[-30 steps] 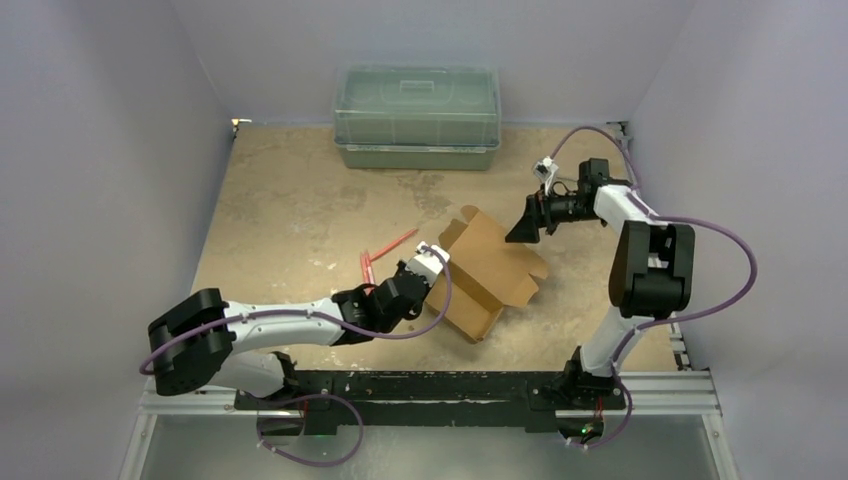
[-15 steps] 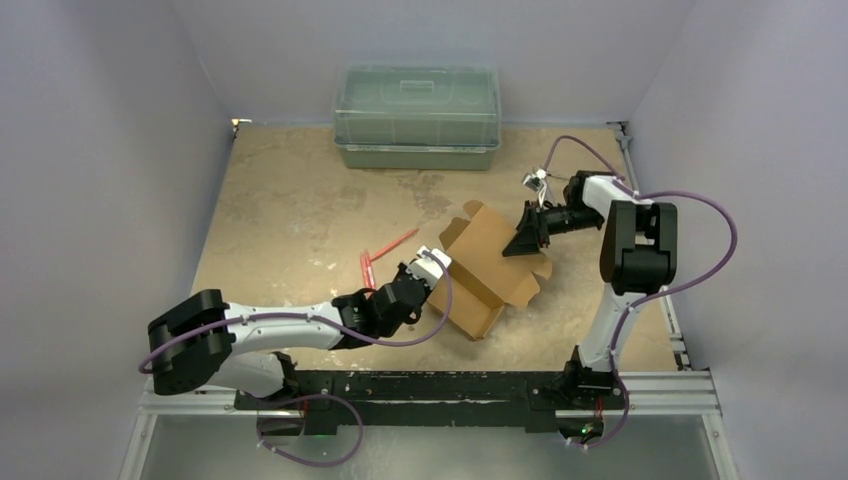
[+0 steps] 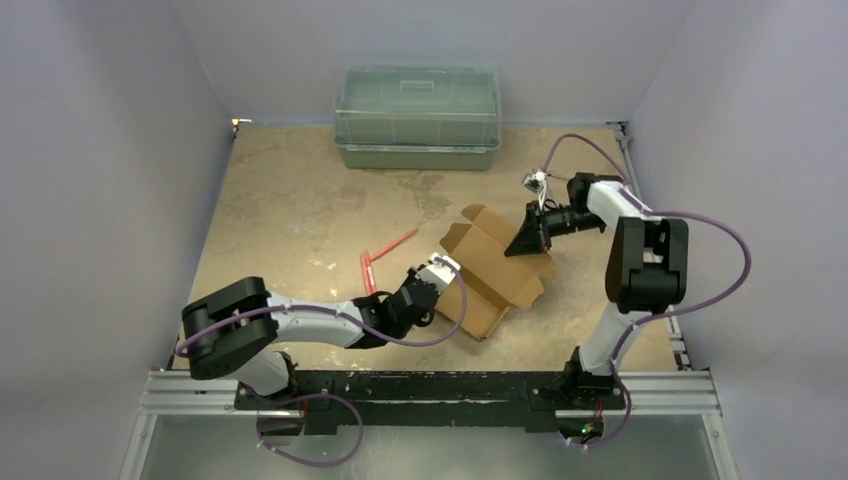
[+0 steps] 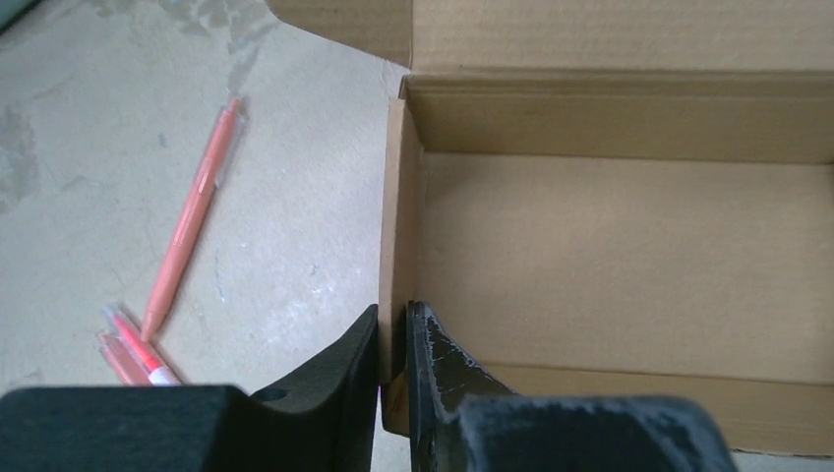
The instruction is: Fold the paper box
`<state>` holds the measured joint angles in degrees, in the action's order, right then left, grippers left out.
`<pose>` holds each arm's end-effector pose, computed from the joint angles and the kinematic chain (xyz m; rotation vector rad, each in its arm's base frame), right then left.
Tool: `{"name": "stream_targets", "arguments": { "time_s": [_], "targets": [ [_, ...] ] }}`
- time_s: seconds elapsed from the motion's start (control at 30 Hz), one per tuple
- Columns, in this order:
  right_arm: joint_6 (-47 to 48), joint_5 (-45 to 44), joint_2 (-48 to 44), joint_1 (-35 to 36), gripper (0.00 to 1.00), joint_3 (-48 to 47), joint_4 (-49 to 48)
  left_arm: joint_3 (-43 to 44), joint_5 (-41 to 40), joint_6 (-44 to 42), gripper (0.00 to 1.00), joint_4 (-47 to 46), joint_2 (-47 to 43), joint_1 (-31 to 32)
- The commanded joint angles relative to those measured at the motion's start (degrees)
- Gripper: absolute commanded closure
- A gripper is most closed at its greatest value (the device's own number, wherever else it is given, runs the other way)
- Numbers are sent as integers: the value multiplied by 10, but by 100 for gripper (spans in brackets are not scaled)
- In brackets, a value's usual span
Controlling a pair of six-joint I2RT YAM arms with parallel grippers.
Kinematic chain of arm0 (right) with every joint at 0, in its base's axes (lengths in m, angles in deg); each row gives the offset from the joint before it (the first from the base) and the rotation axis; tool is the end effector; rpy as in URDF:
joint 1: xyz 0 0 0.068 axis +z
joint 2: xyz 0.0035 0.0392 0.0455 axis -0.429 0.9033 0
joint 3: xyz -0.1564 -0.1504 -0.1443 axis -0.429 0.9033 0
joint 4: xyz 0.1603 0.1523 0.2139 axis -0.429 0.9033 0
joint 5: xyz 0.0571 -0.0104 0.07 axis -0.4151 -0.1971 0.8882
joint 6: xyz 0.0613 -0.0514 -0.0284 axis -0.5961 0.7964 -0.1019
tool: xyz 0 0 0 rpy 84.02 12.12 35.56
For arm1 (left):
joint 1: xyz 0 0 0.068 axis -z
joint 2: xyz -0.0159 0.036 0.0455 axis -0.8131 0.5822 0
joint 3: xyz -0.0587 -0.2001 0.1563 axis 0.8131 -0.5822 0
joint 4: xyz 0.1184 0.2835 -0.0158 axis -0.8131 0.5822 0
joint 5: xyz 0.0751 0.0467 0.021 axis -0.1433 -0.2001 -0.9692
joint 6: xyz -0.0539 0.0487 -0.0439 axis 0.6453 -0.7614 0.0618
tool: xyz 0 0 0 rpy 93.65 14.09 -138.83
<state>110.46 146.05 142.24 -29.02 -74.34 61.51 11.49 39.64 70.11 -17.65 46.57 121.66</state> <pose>0.3542 0.0474 0.1407 -0.9165 2.0818 1.4507 0.1750 -0.3046 0.1082 0.6689 1.9004 -0.1685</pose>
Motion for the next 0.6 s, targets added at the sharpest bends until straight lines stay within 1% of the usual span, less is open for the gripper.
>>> {"name": "stream_targets", "arguments": {
  "time_s": [0.0, 0.1, 0.17, 0.27, 0.3, 0.37, 0.43, 0.57],
  "targets": [
    [-142, -56, -97, 19, 100, 43, -187, 19, 8, 28, 84, -18, 34, 2],
    [-174, -88, -127, 32, 100, 56, -225, 20, 20, 43, 73, -16, 32, -5],
    [-182, -99, -136, 50, 100, 59, -234, 25, 50, 59, 69, -6, 27, -23],
    [-184, -105, -138, 56, 100, 60, -239, 25, 110, 84, 65, 1, 17, -57],
    [-184, -106, -137, 56, 100, 60, -238, 23, 142, 97, 65, 0, 15, -70],
    [-184, -110, -135, 58, 100, 61, -239, 20, 179, 108, 64, -6, 9, -91],
    [-184, -113, -134, 61, 100, 62, -242, 19, 193, 115, 64, -9, 7, -100],
    [-192, -121, -140, 66, 100, 67, -254, 34, 190, 116, 63, 5, 16, -102]
  ]
}}
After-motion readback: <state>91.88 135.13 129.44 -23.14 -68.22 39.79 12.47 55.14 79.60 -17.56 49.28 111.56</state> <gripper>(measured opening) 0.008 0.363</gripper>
